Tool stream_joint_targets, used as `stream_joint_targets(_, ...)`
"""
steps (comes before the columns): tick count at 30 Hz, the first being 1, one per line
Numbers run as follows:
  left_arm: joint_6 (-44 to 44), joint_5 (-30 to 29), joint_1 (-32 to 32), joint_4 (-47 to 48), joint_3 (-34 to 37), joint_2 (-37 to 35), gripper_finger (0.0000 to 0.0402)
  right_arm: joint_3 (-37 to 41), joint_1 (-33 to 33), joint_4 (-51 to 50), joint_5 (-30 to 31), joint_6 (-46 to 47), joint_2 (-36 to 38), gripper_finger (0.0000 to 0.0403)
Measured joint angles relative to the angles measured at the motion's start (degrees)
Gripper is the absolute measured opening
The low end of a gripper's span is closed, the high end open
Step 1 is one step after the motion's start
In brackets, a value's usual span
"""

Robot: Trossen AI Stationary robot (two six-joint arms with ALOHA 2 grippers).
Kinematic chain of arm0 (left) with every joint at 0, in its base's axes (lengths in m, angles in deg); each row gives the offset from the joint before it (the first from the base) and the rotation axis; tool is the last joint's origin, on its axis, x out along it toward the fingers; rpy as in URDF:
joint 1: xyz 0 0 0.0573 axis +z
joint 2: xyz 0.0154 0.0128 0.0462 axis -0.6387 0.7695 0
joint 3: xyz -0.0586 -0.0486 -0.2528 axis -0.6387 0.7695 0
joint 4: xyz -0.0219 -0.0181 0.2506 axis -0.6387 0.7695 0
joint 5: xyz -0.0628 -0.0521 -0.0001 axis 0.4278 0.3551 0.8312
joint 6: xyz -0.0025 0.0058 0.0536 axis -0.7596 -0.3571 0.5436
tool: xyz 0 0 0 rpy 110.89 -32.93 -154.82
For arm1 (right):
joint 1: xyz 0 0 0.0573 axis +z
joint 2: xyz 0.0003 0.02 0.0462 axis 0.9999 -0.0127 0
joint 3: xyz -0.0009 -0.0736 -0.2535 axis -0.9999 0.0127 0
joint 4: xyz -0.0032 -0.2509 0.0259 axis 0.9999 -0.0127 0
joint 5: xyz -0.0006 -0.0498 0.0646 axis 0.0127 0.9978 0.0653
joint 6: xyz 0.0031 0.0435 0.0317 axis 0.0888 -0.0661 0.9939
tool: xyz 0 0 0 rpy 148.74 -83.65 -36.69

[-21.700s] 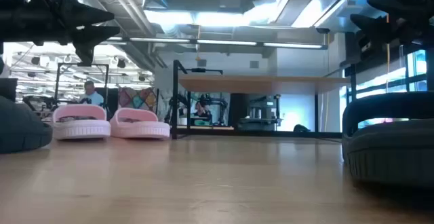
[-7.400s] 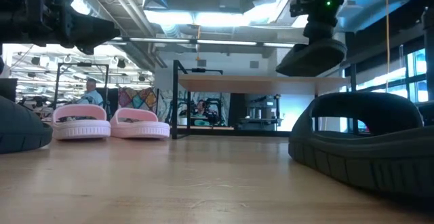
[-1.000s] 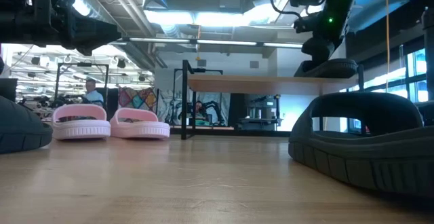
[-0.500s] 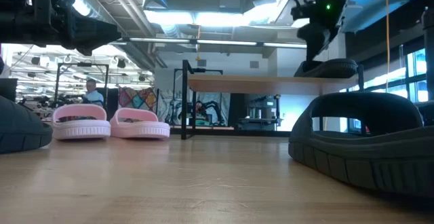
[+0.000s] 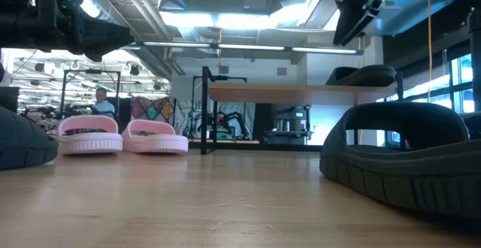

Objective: Pick and place slides into the shelf
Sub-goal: Put the black slide on the shelf

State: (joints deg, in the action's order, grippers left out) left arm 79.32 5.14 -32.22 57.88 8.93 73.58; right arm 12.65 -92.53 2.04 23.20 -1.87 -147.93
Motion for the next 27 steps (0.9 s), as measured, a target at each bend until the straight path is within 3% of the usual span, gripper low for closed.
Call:
stream_joint_targets(6, 0.0, 0.0, 0.0, 0.0, 0.0, 0.0, 0.0156, 3.5, 11.7, 8.5, -3.1, -0.8, 0.0, 0.0268)
stream_joint_targets(12, 0.0, 0.0, 0.0, 0.0, 0.0, 0.0, 0.0156, 9.8, 22.5, 28.1, -8.9, -1.4, -0.1, 0.0268)
stream_joint_targets(19, 0.0, 0.0, 0.0, 0.0, 0.0, 0.0, 0.0156, 17.7, 30.7, 47.8, -9.6, -4.6, -2.0, 0.0268)
stream_joint_targets(27, -0.1, 0.0, 0.0, 0.1, 0.0, 0.0, 0.0156, 19.5, 34.6, 50.3, -9.1, 4.3, -11.6, 0.0268)
